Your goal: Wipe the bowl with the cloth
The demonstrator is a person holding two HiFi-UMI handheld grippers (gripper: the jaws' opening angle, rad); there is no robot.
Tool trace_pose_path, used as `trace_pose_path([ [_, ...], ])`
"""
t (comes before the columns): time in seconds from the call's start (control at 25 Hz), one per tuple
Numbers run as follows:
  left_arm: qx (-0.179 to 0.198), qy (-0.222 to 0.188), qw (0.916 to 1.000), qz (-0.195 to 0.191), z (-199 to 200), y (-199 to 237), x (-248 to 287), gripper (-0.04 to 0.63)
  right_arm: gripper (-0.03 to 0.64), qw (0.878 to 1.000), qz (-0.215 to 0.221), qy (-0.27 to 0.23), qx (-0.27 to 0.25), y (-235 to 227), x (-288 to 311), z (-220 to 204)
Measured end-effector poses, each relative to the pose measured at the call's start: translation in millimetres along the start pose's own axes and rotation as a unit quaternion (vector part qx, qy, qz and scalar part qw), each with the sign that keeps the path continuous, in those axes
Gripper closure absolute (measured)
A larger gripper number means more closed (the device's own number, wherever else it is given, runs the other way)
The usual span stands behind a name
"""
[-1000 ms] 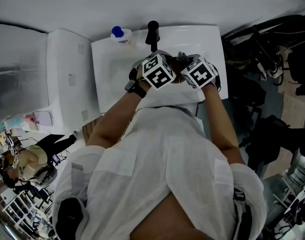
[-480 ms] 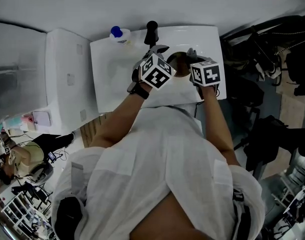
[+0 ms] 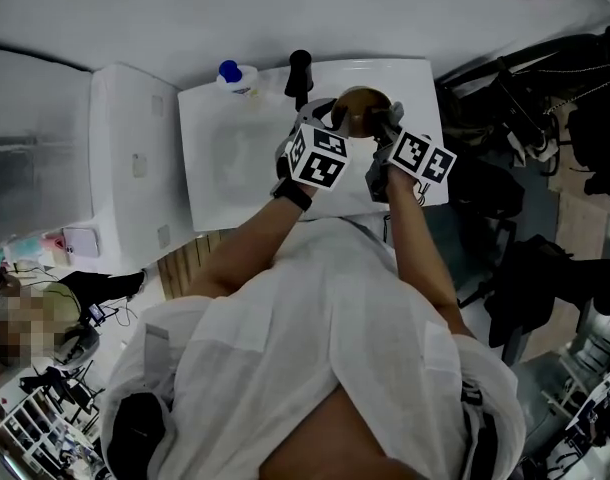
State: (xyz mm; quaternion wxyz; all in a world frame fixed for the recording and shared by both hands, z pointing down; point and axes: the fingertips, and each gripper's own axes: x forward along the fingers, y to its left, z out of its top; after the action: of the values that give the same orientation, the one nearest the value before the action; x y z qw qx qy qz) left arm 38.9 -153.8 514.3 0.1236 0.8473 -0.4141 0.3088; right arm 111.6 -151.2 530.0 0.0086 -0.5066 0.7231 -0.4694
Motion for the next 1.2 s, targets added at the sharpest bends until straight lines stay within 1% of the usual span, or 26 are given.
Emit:
trace_pose_path([
  [0.12, 0.042, 0.061, 0.9971, -0.016, -9, 7, 2, 0.538, 0.571, 0.999, -0.009, 0.026, -0.039, 0, 5, -12],
  [0.2, 0.079, 0.102, 0.9908, -0.040, -19, 7, 3, 0.540, 0.571, 0.994, -0.019, 0.053, -0.090, -1, 7, -21],
  [0.28, 0.118, 0.134, 0.9819, -0.062, -28, 5, 2, 0.538, 0.571, 0.985, -0.026, 0.086, -0.149, -1, 9, -26],
  [0.36, 0.157, 0.156, 0.9725, -0.073, -34, 3, 1, 0.538, 0.572, 0.969, -0.036, 0.116, -0.215, 1, 12, -30],
  [0.4, 0.175, 0.164, 0.9677, -0.077, -36, 2, 1, 0.538, 0.572, 0.957, -0.043, 0.131, -0.254, 2, 13, -32],
  [0.48, 0.211, 0.175, 0.9576, -0.088, -40, -1, 1, 0.535, 0.572, 0.927, -0.049, 0.159, -0.335, 5, 15, -36],
  [0.52, 0.229, 0.181, 0.9514, -0.098, -41, -4, 0, 0.535, 0.572, 0.910, -0.046, 0.172, -0.373, 8, 17, -39],
  [0.56, 0.248, 0.186, 0.9444, -0.110, -43, -7, 0, 0.535, 0.572, 0.891, -0.040, 0.187, -0.412, 12, 17, -42],
  [0.64, 0.283, 0.193, 0.9297, -0.135, -47, -14, -1, 0.535, 0.572, 0.845, -0.036, 0.218, -0.487, 18, 18, -49],
  [0.68, 0.296, 0.194, 0.9242, -0.143, -49, -16, -1, 0.535, 0.572, 0.826, -0.038, 0.231, -0.512, 18, 18, -53],
  [0.72, 0.303, 0.192, 0.9216, -0.148, -49, -18, 0, 0.534, 0.572, 0.817, -0.041, 0.238, -0.523, 18, 19, -55],
  [0.76, 0.304, 0.184, 0.9232, -0.146, -47, -18, 2, 0.529, 0.572, 0.821, -0.041, 0.238, -0.518, 18, 21, -56],
  [0.8, 0.296, 0.167, 0.9301, -0.139, -42, -16, 4, 0.525, 0.572, 0.837, -0.038, 0.230, -0.494, 18, 22, -54],
  [0.84, 0.279, 0.142, 0.9416, -0.125, -35, -14, 6, 0.514, 0.574, 0.862, -0.034, 0.216, -0.457, 19, 24, -50],
  [0.92, 0.230, 0.083, 0.9657, -0.087, -14, -7, 7, 0.322, 0.574, 0.916, -0.033, 0.172, -0.361, 15, 24, -34],
  [0.96, 0.209, 0.056, 0.9742, -0.065, -4, -2, 4, 0.322, 0.574, 0.939, -0.037, 0.145, -0.308, 10, 22, -25],
  [1.0, 0.193, 0.033, 0.9798, -0.042, 4, 3, 0, 0.321, 0.574, 0.960, -0.038, 0.116, -0.250, 4, 18, -16],
  [1.04, 0.179, 0.014, 0.9835, -0.021, 10, 7, -4, 0.322, 0.574, 0.978, -0.035, 0.087, -0.187, -2, 14, -8],
  [1.08, 0.164, -0.002, 0.9865, -0.006, 14, 10, -7, 0.322, 0.574, 0.990, -0.029, 0.059, -0.124, -9, 9, -3],
  [1.12, 0.142, -0.015, 0.9898, 0.001, 17, 11, -9, 0.321, 0.572, 0.997, -0.020, 0.035, -0.067, -13, 6, 1],
  [1.16, 0.115, -0.026, 0.9930, -0.002, 18, 10, -10, 0.324, 0.572, 1.000, -0.014, 0.015, -0.023, -15, 2, 3],
  [1.2, 0.091, -0.030, 0.9954, -0.009, 19, 8, -10, 0.334, 0.572, 1.000, -0.009, 0.001, 0.008, -15, 0, 3],
])
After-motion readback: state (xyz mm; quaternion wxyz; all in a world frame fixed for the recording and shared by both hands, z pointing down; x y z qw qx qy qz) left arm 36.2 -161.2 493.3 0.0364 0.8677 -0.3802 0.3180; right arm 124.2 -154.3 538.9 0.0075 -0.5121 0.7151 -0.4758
